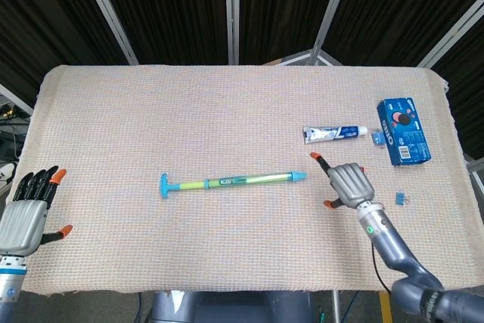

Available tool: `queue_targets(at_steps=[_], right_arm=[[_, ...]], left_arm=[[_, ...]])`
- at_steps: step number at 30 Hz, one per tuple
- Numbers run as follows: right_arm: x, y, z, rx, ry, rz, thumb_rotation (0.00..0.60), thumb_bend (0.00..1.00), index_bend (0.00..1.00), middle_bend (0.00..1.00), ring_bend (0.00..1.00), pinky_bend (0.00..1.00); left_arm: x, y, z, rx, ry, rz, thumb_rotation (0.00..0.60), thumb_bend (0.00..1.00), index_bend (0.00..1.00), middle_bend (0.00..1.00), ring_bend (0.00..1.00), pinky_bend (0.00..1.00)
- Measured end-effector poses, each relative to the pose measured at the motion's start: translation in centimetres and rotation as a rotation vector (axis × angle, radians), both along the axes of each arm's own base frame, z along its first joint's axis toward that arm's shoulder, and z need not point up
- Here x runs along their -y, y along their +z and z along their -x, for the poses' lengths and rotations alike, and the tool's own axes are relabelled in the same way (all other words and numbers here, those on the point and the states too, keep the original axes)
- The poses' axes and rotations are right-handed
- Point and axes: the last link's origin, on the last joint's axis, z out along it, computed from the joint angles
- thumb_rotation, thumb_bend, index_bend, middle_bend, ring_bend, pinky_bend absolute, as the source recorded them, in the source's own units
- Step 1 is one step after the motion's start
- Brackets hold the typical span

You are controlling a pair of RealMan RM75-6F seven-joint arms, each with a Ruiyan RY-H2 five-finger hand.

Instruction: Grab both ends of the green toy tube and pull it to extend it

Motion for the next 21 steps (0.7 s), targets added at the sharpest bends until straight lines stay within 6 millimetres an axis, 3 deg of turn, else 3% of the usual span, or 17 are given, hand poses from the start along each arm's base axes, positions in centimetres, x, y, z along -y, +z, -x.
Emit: queue_targets(at_steps=[3,9,21], right_arm=[[1.8,-2.3,-1.9,0.013,0.006,-0.040,0.600,0.00,0.25,1.00,1.00,1.00],[3.5,-6.3,-4.7,0.007,0.022,-0.091,0.600,0.03,0.33,1.00,1.00,1.00],[4.8,-8.8,-5.9,-0.027,0.038,-0.049,0.600,0.13,0.38,1.00,1.00,1.00]], left_arm=[[-0.2,0.0,0.2,-0.003,0.012,-0.002,0.600,0.00,0.00,0.00,0.00,0.00],[-0.6,-0.1,0.7,-0.008,0.034,0.002,0.600,0.00,0.00,0.00,0.00,0.00],[-0.7,-0.1,0.8,-0.006,0.042,0.002,0.600,0.00,0.00,0.00,0.00,0.00]])
